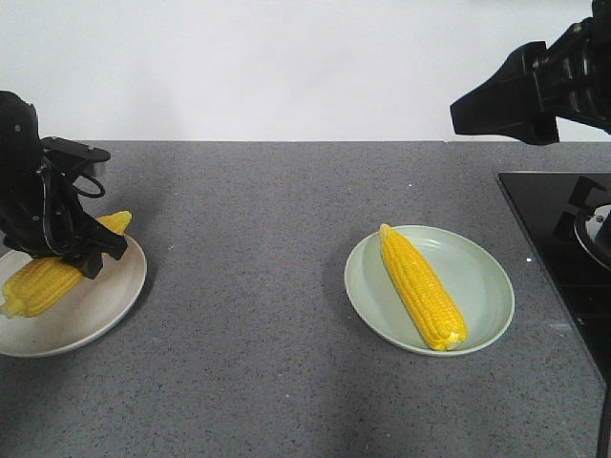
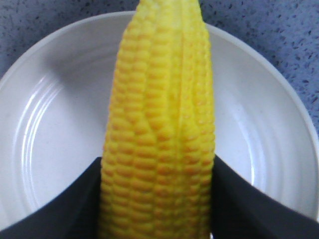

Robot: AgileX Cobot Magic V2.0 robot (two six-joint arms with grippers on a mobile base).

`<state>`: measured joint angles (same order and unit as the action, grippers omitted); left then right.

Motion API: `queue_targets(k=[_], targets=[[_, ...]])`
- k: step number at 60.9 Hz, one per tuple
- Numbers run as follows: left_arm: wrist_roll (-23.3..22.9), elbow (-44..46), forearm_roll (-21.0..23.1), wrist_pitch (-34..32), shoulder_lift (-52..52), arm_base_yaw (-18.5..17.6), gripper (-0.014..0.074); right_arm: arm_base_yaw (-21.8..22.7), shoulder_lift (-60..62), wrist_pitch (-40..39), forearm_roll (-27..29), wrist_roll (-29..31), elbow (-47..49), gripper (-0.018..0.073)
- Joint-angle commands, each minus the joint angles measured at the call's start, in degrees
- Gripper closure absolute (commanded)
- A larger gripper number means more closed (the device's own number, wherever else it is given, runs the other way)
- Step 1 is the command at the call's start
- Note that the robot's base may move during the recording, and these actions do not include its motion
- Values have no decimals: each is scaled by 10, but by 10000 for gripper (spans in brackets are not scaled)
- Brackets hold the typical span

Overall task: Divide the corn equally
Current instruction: 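Press the left gripper's cob down onto the cream plate and release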

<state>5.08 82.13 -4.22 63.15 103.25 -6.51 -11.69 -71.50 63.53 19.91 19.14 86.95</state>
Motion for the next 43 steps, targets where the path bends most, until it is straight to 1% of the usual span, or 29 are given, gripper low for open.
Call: queue_targets(k=[1, 10, 17, 25, 29, 35, 43], targets=[[-7, 16, 2, -5, -27, 0, 563, 3, 12, -27, 10, 1, 16, 76], [-7, 16, 2, -3, -27, 0, 494, 3, 12, -25, 10, 1, 16, 76], [-7, 16, 2, -1, -27, 0, 410, 3, 12, -21, 10, 1, 16, 76], [-17, 16, 2, 3, -27, 0, 311, 3, 12, -16, 10, 1, 16, 76], [-17, 16, 2, 6, -27, 0, 276, 3, 12, -16, 10, 1, 16, 76], [-17, 16, 2, 10, -27, 0, 250, 3, 12, -16, 10, 1, 16, 76], [-18, 16, 2, 12, -27, 0, 250, 3, 12, -14, 10, 1, 16, 76]])
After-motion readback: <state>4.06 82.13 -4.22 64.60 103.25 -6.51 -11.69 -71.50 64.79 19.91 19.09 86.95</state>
